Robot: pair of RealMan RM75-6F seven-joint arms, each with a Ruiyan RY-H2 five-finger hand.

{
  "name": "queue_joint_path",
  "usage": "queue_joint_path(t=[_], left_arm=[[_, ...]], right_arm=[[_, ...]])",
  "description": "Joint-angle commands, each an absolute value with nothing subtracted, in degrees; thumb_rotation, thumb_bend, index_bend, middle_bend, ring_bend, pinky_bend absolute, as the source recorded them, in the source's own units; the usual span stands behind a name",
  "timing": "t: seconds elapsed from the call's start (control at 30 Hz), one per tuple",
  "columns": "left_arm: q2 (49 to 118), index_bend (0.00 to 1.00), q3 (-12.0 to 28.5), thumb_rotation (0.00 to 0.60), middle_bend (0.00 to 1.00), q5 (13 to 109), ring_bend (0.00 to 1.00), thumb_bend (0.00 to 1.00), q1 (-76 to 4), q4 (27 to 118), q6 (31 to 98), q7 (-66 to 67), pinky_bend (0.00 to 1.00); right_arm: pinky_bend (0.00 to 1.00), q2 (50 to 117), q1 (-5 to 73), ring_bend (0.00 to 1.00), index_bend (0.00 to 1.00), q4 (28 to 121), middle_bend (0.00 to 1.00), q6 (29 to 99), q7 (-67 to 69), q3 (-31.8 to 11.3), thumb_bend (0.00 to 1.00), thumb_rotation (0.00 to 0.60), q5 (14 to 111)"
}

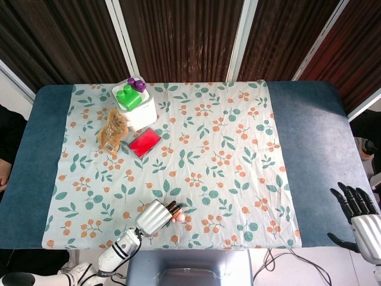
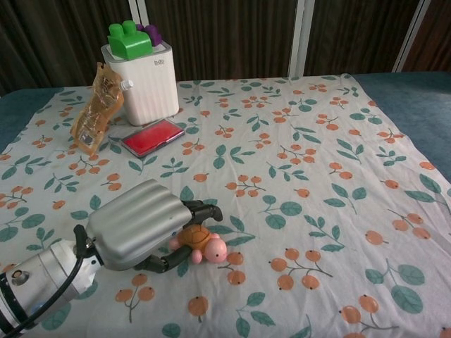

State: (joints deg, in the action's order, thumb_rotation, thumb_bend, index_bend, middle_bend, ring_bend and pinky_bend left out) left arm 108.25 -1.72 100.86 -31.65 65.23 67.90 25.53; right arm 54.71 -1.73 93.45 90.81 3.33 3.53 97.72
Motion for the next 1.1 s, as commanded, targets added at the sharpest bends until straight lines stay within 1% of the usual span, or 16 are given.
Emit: queue_joint_path(t=[0.03,0.13,0.27,0.33,0.4,0.47,0.53,0.63,0.7,0.77,0.8,0.9,1.03,1.1], left_arm=[[107.8,0.20,-2.0,0.600,0.36,100.6,1.00,0.43,-32.1,65.9,67.2,25.8,1.00],[107.8,0.12,-2.0,0.600,0.34,100.3,1.00,0.43,-32.2,66.1,67.1,25.6,1.00],[107.9,0.10,-2.3,0.600,0.28,100.8,1.00,0.43,-32.2,65.9,68.0,25.8,1.00],[108.0,0.13,-2.4,0.600,0.27,100.7,1.00,0.43,-32.2,65.7,68.1,25.5,1.00],[108.1,0.18,-2.4,0.600,0.27,100.6,1.00,0.43,-32.3,65.3,68.1,25.4,1.00],[108.2,0.25,-2.5,0.600,0.29,100.5,1.00,0.43,-32.4,64.8,68.1,25.1,1.00],[108.4,0.32,-2.5,0.600,0.35,100.3,1.00,0.43,-32.4,64.3,68.0,24.8,1.00],[108.8,0.51,-2.6,0.600,0.58,100.6,1.00,0.43,-32.5,63.4,68.5,24.5,1.00],[109.6,0.68,-2.5,0.600,0.74,101.3,1.00,0.45,-32.5,61.8,70.0,24.4,1.00],[110.7,0.79,-2.5,0.600,0.84,102.2,1.00,0.46,-32.4,59.7,72.0,23.6,1.00],[111.0,0.82,-2.7,0.600,0.87,102.5,1.00,0.47,-32.4,59.0,72.6,23.1,1.00],[111.6,0.84,-3.2,0.600,0.89,103.3,1.00,0.46,-32.6,57.7,73.5,21.6,1.00],[112.2,0.85,-3.5,0.600,0.91,104.0,1.00,0.47,-32.7,56.9,74.8,20.4,1.00],[111.9,0.84,-3.9,0.600,0.90,103.8,1.00,0.47,-32.7,56.9,74.3,19.6,1.00]], right_arm=[[0.00,54.7,-1.7,0.00,0.00,93.4,0.00,90.6,3.2,3.6,0.21,0.600,97.7],[0.00,54.6,-1.6,0.00,0.00,93.4,0.00,90.3,3.3,3.7,0.21,0.600,97.8],[0.00,54.5,-1.5,0.00,0.00,93.3,0.00,90.2,3.4,3.7,0.21,0.600,97.8],[0.00,54.5,-1.5,0.00,0.00,93.4,0.00,90.2,3.4,3.7,0.21,0.600,97.8],[0.00,54.5,-1.6,0.00,0.00,93.4,0.00,90.3,3.4,3.8,0.21,0.600,97.9],[0.00,54.5,-1.7,0.00,0.00,93.3,0.00,90.5,3.4,3.8,0.21,0.600,97.9],[0.00,54.5,-1.7,0.00,0.00,93.4,0.00,90.6,3.4,3.8,0.21,0.600,97.9],[0.00,54.5,-1.7,0.00,0.00,93.4,0.00,90.5,3.4,3.8,0.21,0.600,97.9],[0.00,54.5,-1.7,0.00,0.00,93.4,0.00,90.4,3.3,3.8,0.21,0.600,97.9],[0.00,54.5,-1.7,0.00,0.00,93.4,0.00,90.5,3.4,3.8,0.21,0.600,97.9],[0.00,54.5,-1.7,0.00,0.00,93.3,0.00,90.5,3.4,3.8,0.21,0.600,97.9],[0.00,54.5,-1.7,0.00,0.00,93.3,0.00,90.6,3.4,3.7,0.21,0.600,97.8],[0.00,54.5,-1.7,0.00,0.00,93.3,0.00,90.5,3.4,3.9,0.21,0.600,98.0],[0.00,54.4,-1.7,0.00,0.00,93.3,0.00,90.6,3.4,3.8,0.21,0.600,98.1]])
